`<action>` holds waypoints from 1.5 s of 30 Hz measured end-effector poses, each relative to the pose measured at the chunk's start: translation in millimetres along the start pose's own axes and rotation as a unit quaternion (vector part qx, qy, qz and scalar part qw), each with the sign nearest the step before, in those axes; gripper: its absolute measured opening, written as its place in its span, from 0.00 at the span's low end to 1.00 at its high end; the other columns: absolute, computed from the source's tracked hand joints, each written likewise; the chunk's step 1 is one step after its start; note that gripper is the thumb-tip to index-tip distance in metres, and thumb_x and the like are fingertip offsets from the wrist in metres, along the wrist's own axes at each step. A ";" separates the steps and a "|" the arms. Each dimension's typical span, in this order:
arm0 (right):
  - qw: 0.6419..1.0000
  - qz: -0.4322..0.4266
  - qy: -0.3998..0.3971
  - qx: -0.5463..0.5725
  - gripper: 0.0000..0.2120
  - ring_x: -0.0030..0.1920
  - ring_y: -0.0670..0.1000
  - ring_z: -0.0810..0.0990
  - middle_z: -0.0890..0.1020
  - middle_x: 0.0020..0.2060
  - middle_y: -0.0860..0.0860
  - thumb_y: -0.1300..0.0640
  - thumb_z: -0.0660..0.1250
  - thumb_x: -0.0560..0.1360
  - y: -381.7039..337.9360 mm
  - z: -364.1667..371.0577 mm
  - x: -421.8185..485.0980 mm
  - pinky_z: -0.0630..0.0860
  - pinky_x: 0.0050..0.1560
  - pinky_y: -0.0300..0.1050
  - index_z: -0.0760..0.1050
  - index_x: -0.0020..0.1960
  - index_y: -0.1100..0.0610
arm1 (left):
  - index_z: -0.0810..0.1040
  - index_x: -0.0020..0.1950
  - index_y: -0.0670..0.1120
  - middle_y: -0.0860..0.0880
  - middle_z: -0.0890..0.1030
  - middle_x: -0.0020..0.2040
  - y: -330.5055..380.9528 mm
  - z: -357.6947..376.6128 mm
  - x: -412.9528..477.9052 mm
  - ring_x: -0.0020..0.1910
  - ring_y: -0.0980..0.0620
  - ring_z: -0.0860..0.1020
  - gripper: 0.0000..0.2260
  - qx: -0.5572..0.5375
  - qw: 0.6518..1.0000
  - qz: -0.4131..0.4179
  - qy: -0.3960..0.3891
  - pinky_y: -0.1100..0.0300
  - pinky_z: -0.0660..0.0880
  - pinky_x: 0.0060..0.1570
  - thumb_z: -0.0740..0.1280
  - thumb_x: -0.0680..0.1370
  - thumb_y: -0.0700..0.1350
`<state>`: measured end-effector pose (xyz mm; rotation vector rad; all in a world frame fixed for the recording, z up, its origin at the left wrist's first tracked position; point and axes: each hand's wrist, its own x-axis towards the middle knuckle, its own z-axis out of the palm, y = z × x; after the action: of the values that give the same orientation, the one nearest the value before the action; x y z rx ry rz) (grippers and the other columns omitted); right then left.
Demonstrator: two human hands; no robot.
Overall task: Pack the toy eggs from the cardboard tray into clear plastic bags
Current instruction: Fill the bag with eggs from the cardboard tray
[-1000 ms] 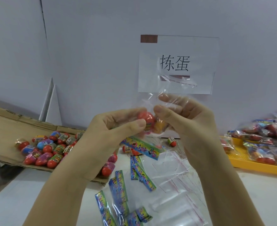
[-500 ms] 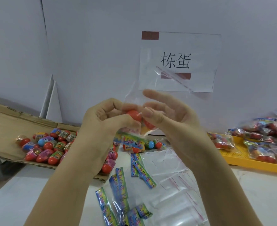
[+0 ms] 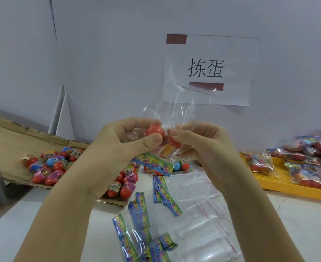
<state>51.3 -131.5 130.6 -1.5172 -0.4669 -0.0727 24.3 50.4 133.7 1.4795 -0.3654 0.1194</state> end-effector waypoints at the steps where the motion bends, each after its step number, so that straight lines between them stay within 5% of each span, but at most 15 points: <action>1: 1.000 -0.001 -0.006 -0.019 0.07 0.35 0.54 0.77 0.82 0.34 0.59 0.54 0.75 0.62 0.8 -1.3 0.4 0.76 0.33 0.40 0.84 0.37 0.57 | 0.85 0.48 0.49 0.46 0.86 0.46 0.6 -3.2 -0.7 0.44 0.49 0.85 0.17 0.024 1.000 -0.006 -0.017 0.66 0.79 0.41 0.76 0.60 0.48; 7: 0.994 -0.027 -0.051 -0.095 0.18 0.35 0.52 0.80 0.85 0.35 0.53 0.43 0.73 0.62 8.8 5.7 2.6 0.79 0.37 0.43 0.84 0.44 0.55 | 0.84 0.52 0.49 0.45 0.86 0.47 -6.5 -9.1 0.7 0.45 0.48 0.85 0.25 0.018 0.998 -0.049 -0.044 0.66 0.79 0.40 0.81 0.57 0.42; 10: 0.999 -0.040 -0.012 0.017 0.23 0.33 0.48 0.81 0.84 0.37 0.50 0.41 0.73 0.65 25.3 13.7 13.6 0.78 0.37 0.40 0.78 0.56 0.50 | 0.85 0.49 0.48 0.45 0.86 0.44 -15.0 -8.9 6.5 0.42 0.49 0.85 0.17 -0.015 0.998 -0.052 0.028 0.66 0.79 0.37 0.75 0.61 0.42; 12: 0.996 -0.031 0.052 0.072 0.17 0.36 0.47 0.82 0.82 0.45 0.52 0.43 0.68 0.73 45.9 13.4 27.7 0.79 0.35 0.40 0.74 0.59 0.48 | 0.86 0.47 0.48 0.45 0.86 0.44 -17.2 -15.3 9.7 0.41 0.48 0.86 0.16 -0.053 0.994 -0.047 0.078 0.64 0.80 0.36 0.75 0.60 0.41; 14: 0.989 -0.023 0.111 -0.091 0.10 0.40 0.44 0.81 0.79 0.52 0.51 0.55 0.63 0.79 74.4 9.0 44.7 0.80 0.38 0.41 0.73 0.59 0.44 | 0.86 0.45 0.50 0.44 0.86 0.46 -16.1 -22.2 9.7 0.43 0.47 0.86 0.18 -0.077 0.992 -0.033 0.098 0.63 0.81 0.36 0.76 0.56 0.42; 16: 0.934 0.030 0.045 -0.353 0.17 0.50 0.49 0.80 0.78 0.57 0.52 0.62 0.60 0.78 113.0 2.3 58.6 0.78 0.52 0.48 0.76 0.62 0.47 | 0.86 0.48 0.50 0.44 0.86 0.47 -14.0 -25.1 8.6 0.44 0.46 0.86 0.22 -0.078 0.992 -0.027 0.100 0.62 0.81 0.36 0.77 0.54 0.44; 18: 0.857 0.090 -0.030 -0.506 0.16 0.55 0.56 0.79 0.79 0.56 0.54 0.62 0.61 0.76 147.5 -1.7 65.8 0.76 0.56 0.51 0.78 0.61 0.53 | 0.85 0.50 0.50 0.44 0.86 0.47 -13.3 -25.0 8.6 0.43 0.46 0.86 0.25 -0.065 0.993 -0.026 0.095 0.63 0.80 0.36 0.77 0.53 0.44; 21: 0.808 0.104 -0.016 -0.580 0.13 0.55 0.54 0.78 0.80 0.54 0.51 0.54 0.63 0.76 176.0 -4.6 67.8 0.75 0.55 0.50 0.75 0.60 0.51 | 0.86 0.49 0.52 0.45 0.86 0.47 -11.0 -22.4 7.6 0.42 0.47 0.86 0.24 -0.056 0.995 -0.023 0.085 0.64 0.80 0.36 0.77 0.53 0.46; 23: 0.826 0.084 0.036 -0.556 0.11 0.53 0.52 0.78 0.81 0.51 0.49 0.49 0.67 0.75 178.5 -1.5 68.9 0.75 0.53 0.48 0.76 0.56 0.51 | 0.85 0.49 0.53 0.46 0.86 0.46 -11.0 -21.9 7.9 0.43 0.47 0.86 0.25 -0.042 0.996 -0.022 0.079 0.64 0.80 0.37 0.77 0.52 0.47; 27: 0.949 0.035 0.216 -0.227 0.08 0.45 0.43 0.81 0.81 0.41 0.42 0.54 0.74 0.72 144.1 -2.3 64.1 0.74 0.40 0.33 0.77 0.49 0.49 | 0.82 0.56 0.50 0.47 0.86 0.45 -11.7 -22.7 9.7 0.42 0.49 0.86 0.28 -0.011 0.997 -0.021 0.080 0.65 0.80 0.38 0.77 0.55 0.45; 31: 0.964 -0.094 0.244 -0.042 0.12 0.36 0.39 0.79 0.84 0.36 0.43 0.56 0.71 0.73 67.8 -16.0 51.9 0.76 0.39 0.31 0.80 0.56 0.57 | 0.81 0.56 0.55 0.50 0.86 0.45 -15.6 -23.4 9.4 0.44 0.52 0.85 0.28 0.058 0.996 -0.015 0.069 0.67 0.79 0.41 0.77 0.57 0.47; 34: 0.954 -0.234 0.186 0.022 0.16 0.39 0.46 0.81 0.85 0.38 0.46 0.52 0.73 0.71 7.1 -20.3 26.2 0.78 0.43 0.37 0.76 0.58 0.51 | 0.80 0.56 0.58 0.54 0.86 0.46 -18.4 -21.3 8.6 0.45 0.55 0.85 0.27 0.114 0.993 -0.017 0.036 0.69 0.79 0.42 0.78 0.57 0.51; 37: 0.945 -0.307 0.110 0.011 0.18 0.39 0.50 0.82 0.85 0.39 0.50 0.51 0.75 0.69 -28.3 -18.3 0.7 0.78 0.44 0.41 0.72 0.55 0.51 | 0.80 0.55 0.61 0.57 0.85 0.47 -20.4 -15.8 8.6 0.45 0.58 0.84 0.26 0.158 0.987 -0.013 0.004 0.70 0.78 0.43 0.78 0.58 0.53; 41: 0.936 -0.298 0.081 -0.168 0.10 0.45 0.52 0.80 0.84 0.45 0.47 0.54 0.69 0.73 -40.7 -15.1 -13.2 0.76 0.47 0.49 0.78 0.54 0.47 | 0.80 0.56 0.61 0.60 0.85 0.50 -22.3 -9.6 7.2 0.47 0.58 0.84 0.24 0.204 0.978 -0.008 -0.034 0.67 0.79 0.47 0.79 0.62 0.50; 45: 0.891 -0.271 0.098 -0.351 0.15 0.46 0.45 0.76 0.81 0.44 0.38 0.49 0.68 0.72 -40.3 -18.9 -19.1 0.67 0.47 0.29 0.75 0.58 0.38 | 0.77 0.61 0.63 0.60 0.84 0.51 -19.6 -2.4 3.9 0.49 0.58 0.83 0.27 0.223 0.971 -0.005 -0.088 0.70 0.77 0.47 0.80 0.65 0.46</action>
<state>25.2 -157.2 162.4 -2.0081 -0.7389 -0.9109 34.2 50.3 116.2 1.9440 -0.4963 0.0645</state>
